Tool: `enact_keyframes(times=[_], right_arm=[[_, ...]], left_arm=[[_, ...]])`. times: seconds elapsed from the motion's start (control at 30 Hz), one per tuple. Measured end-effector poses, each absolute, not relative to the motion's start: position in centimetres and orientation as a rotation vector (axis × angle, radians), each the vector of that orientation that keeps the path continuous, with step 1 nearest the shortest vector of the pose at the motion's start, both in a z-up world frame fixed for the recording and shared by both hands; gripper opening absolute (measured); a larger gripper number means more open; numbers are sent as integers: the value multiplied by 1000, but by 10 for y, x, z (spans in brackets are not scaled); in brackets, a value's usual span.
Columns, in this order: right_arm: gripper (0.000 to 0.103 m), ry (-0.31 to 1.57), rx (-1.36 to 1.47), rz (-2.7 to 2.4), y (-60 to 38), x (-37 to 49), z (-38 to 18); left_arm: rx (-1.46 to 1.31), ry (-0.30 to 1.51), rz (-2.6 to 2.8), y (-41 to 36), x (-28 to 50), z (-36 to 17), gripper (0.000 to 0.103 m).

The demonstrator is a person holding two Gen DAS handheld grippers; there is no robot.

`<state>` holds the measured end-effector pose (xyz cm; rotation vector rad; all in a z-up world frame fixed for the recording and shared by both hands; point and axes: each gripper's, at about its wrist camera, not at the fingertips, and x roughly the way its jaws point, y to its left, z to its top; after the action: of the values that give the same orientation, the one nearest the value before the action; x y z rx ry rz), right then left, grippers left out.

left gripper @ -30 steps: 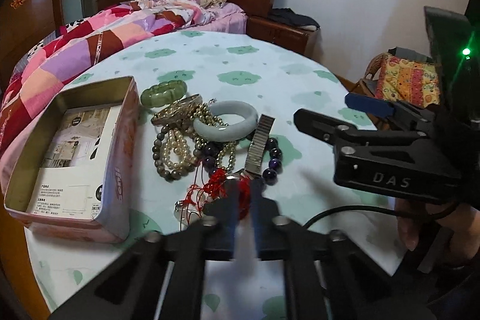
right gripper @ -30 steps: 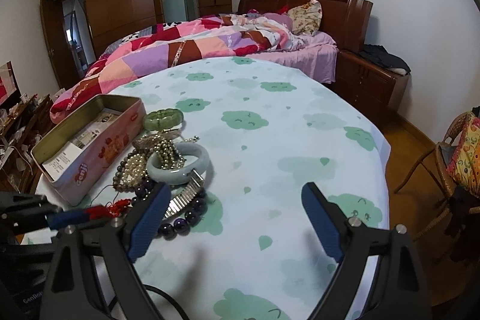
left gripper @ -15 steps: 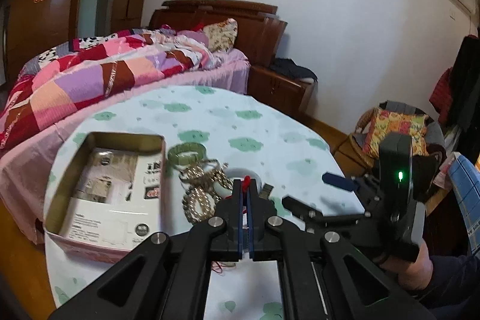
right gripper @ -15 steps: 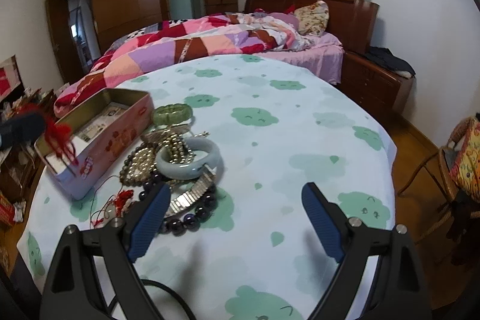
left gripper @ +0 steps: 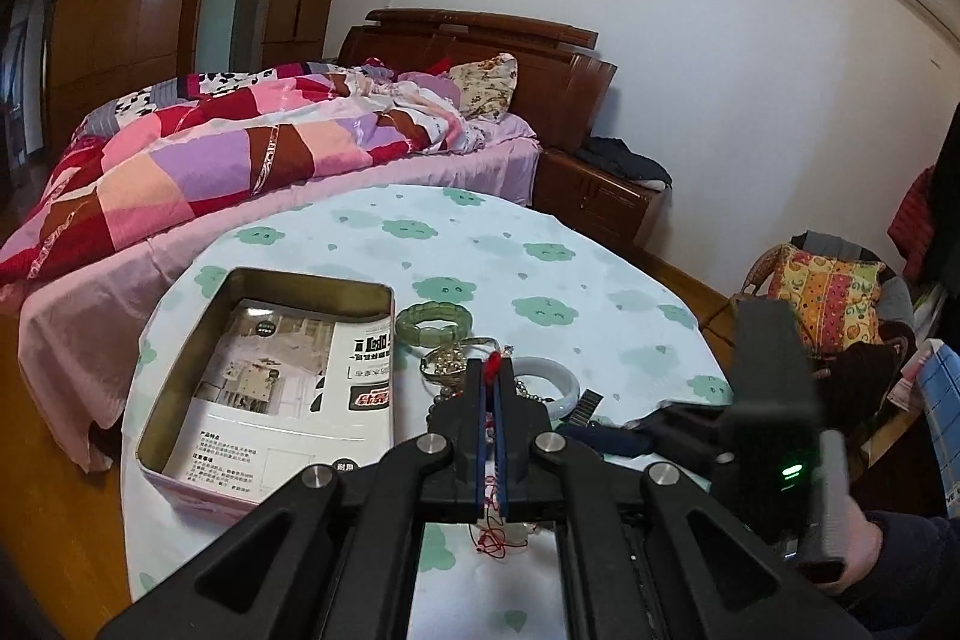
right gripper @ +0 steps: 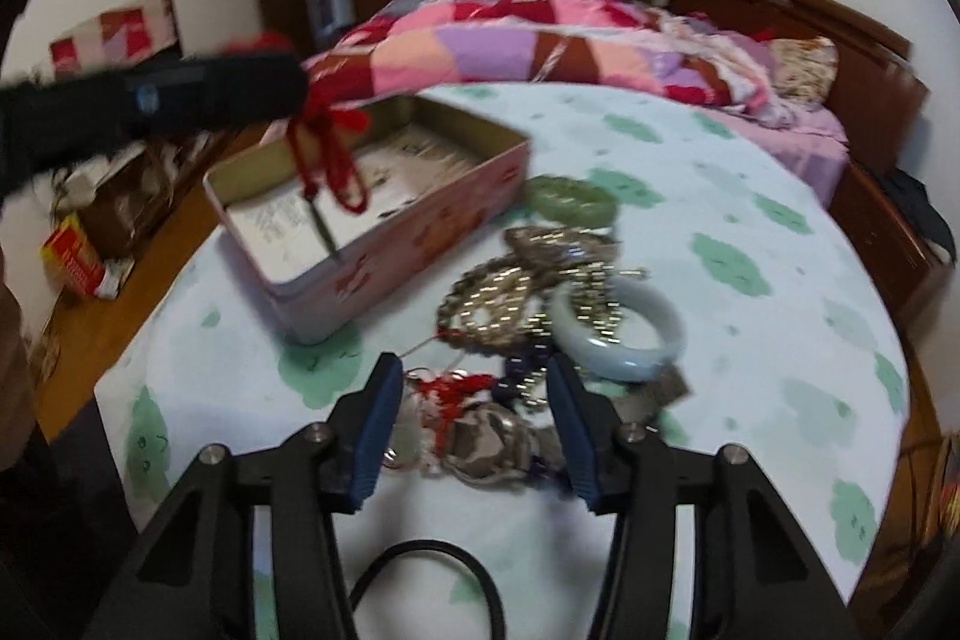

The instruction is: Organize jewelry

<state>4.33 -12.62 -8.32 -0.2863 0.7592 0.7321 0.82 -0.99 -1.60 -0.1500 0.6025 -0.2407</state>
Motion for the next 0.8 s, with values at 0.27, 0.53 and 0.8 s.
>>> enact_keyframes(times=[0.27, 0.53, 0.8], right_arm=[[11, 875, -265, 775, -122, 58, -98], [9, 781, -203, 772, -139, 44, -64], [8, 690, -192, 751, -146, 54, -22]], left_arm=[[-177, 607, -229, 1, 10, -18, 1], [-190, 605, -209, 10, 10, -17, 1], [-195, 594, -200, 16, 10, -13, 1]])
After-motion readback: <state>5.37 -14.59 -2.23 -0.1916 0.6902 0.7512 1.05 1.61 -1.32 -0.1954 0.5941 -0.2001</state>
